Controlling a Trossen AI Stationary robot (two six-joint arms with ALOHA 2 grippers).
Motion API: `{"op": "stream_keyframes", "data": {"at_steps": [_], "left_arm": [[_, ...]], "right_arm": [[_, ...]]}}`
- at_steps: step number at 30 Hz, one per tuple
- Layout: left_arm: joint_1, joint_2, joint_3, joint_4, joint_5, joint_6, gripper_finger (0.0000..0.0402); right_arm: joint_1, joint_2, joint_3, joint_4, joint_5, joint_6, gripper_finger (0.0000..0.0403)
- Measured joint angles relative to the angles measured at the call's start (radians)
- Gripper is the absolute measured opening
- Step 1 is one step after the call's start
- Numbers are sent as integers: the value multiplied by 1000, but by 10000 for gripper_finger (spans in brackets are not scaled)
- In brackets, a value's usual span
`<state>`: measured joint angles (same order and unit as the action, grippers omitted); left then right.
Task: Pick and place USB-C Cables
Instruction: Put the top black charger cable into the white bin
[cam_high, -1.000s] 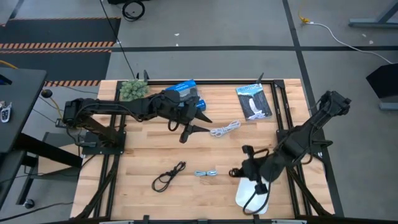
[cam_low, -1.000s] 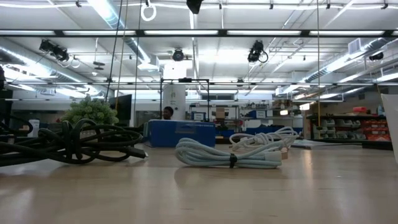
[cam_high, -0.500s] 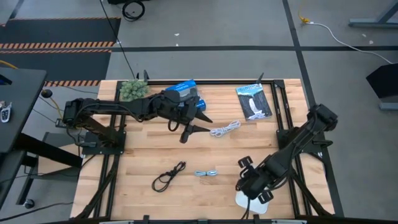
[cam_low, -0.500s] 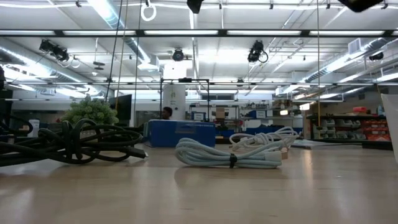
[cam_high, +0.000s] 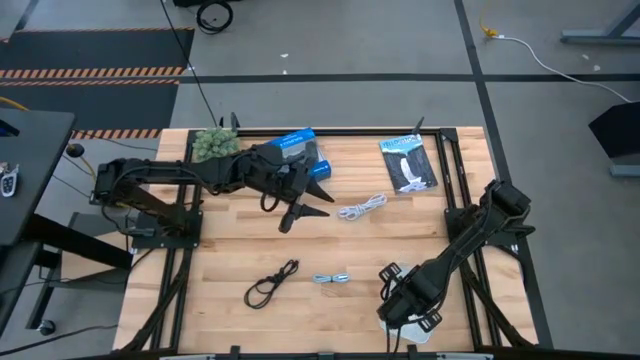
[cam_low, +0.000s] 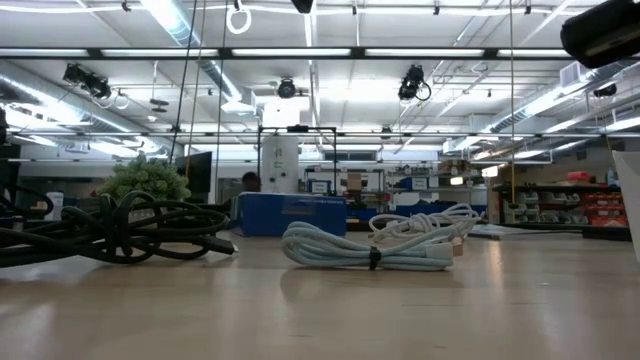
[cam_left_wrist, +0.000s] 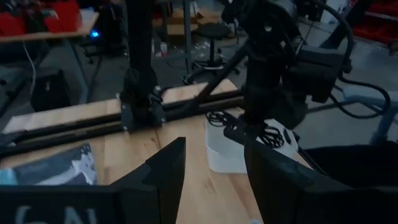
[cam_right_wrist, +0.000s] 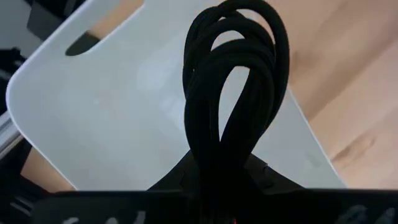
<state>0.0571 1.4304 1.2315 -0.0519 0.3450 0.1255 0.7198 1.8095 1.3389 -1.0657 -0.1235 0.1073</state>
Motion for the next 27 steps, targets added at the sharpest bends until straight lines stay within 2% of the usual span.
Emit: {"op": "stream_keyframes", "data": {"at_steps": [11, 20, 27], "left_arm": [[-18, -5, -1, -30, 0, -5, 172], [-22, -7, -1, -39, 0, -5, 172], [-23, -7, -1, -38, 0, -8, 172]], "right_arm": [[7, 63, -1, 58, -9, -85, 50], [17, 167, -1, 58, -10, -146, 57], [17, 210, 2, 68, -6, -79, 69]]}}
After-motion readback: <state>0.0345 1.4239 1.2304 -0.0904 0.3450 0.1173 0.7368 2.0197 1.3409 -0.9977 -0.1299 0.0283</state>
